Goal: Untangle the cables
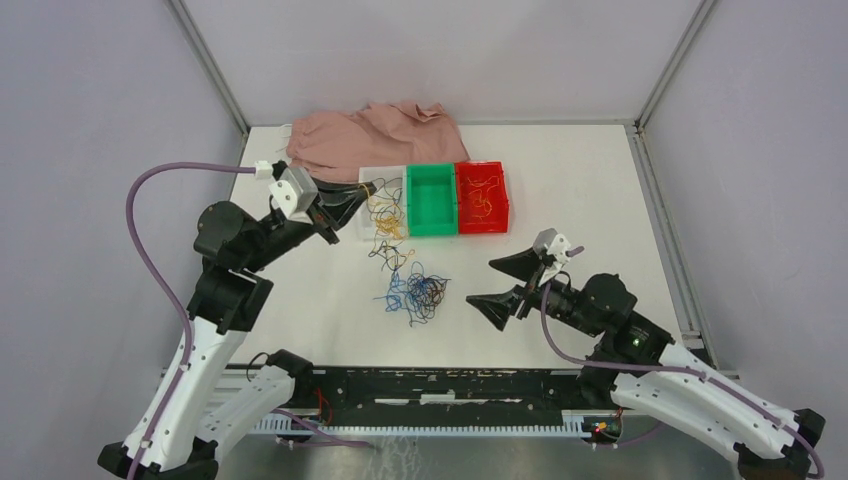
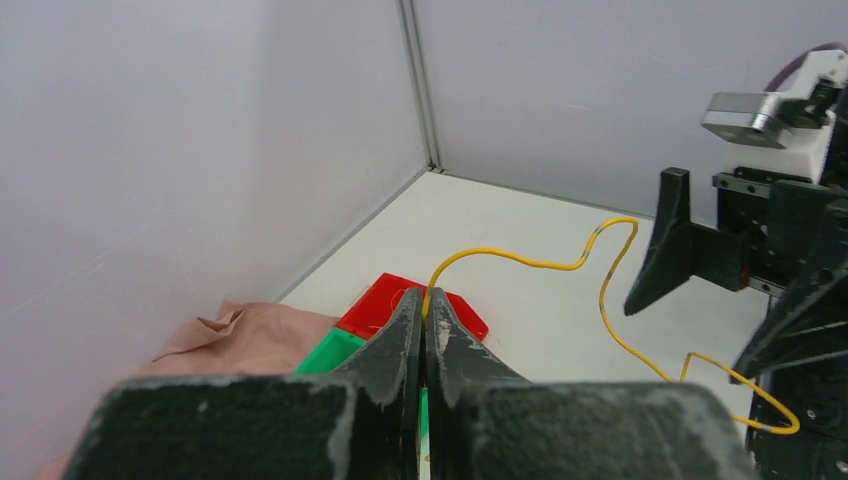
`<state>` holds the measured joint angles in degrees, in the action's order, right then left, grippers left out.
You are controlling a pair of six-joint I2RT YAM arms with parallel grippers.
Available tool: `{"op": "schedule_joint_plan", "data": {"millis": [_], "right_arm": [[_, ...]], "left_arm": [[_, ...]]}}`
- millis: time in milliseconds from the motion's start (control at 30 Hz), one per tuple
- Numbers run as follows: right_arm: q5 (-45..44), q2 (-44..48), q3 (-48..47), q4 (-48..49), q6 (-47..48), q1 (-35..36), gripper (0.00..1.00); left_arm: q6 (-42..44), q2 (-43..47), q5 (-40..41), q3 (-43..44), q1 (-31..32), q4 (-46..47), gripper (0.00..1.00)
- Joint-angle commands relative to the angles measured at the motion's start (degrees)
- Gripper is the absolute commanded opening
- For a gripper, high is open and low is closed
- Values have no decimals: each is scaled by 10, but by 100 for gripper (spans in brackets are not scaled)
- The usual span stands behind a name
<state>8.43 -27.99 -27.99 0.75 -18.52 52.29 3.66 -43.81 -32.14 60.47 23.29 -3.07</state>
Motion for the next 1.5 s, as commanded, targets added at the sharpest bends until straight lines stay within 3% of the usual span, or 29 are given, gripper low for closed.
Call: {"op": "schedule_joint_plan", "data": {"millis": [0, 267, 600, 1000, 1467], "right_arm": [[-57, -66, -82, 8, 32, 2, 99], [78, -280, -245, 134, 50, 1, 99], [237, -413, -362, 194, 6, 2, 99], [223, -529, -420, 226, -13, 3, 92], [120, -586, -305, 284, -11, 2, 78]], "left_arm": [[-36, 2, -68, 20, 1, 11, 3], [-54, -11, -184, 46, 1, -43, 3], [-64, -23, -217, 60, 2, -54, 3], [-77, -36, -233, 85, 2, -55, 3], [-108, -48, -245, 153, 1, -51, 3]]}}
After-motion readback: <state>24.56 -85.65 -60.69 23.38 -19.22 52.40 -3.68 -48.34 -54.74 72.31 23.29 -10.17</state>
